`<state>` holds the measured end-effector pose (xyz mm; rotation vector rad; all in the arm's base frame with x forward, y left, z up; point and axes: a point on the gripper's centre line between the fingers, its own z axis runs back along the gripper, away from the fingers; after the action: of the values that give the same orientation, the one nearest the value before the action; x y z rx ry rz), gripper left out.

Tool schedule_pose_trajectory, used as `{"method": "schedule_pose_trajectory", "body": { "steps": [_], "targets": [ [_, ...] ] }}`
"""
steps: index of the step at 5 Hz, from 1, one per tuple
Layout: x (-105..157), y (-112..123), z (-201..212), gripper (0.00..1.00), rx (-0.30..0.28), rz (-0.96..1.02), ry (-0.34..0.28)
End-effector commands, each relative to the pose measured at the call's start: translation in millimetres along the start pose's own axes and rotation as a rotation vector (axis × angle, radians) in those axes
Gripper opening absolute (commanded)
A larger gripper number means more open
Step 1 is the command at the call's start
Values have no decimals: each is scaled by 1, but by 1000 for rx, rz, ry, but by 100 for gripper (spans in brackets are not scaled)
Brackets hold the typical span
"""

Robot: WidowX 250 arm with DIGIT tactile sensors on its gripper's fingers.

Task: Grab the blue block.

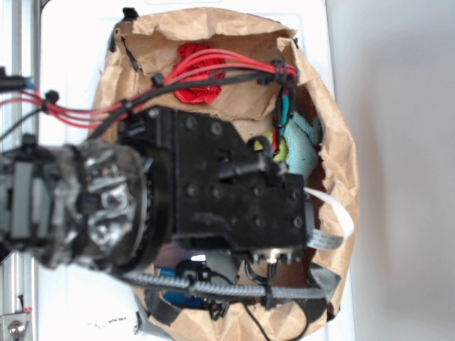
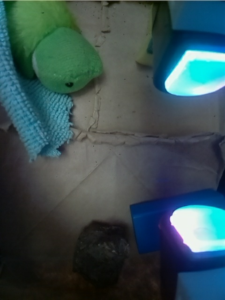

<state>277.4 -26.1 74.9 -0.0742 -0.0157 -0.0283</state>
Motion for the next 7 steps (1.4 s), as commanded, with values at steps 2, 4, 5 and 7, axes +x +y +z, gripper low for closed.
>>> {"method": "schedule_pose_trajectory", "body": {
  "steps": [2,4,5,7],
  "targets": [
    [-5,-16,10,100,-6,-74,-69],
    [-11,-28,-2,100,-112,-117,-57],
    [-9,-33,-2,100,-135,-103,-48],
    [-11,-47,7,100,-177,-132,-31]
  ]
}}
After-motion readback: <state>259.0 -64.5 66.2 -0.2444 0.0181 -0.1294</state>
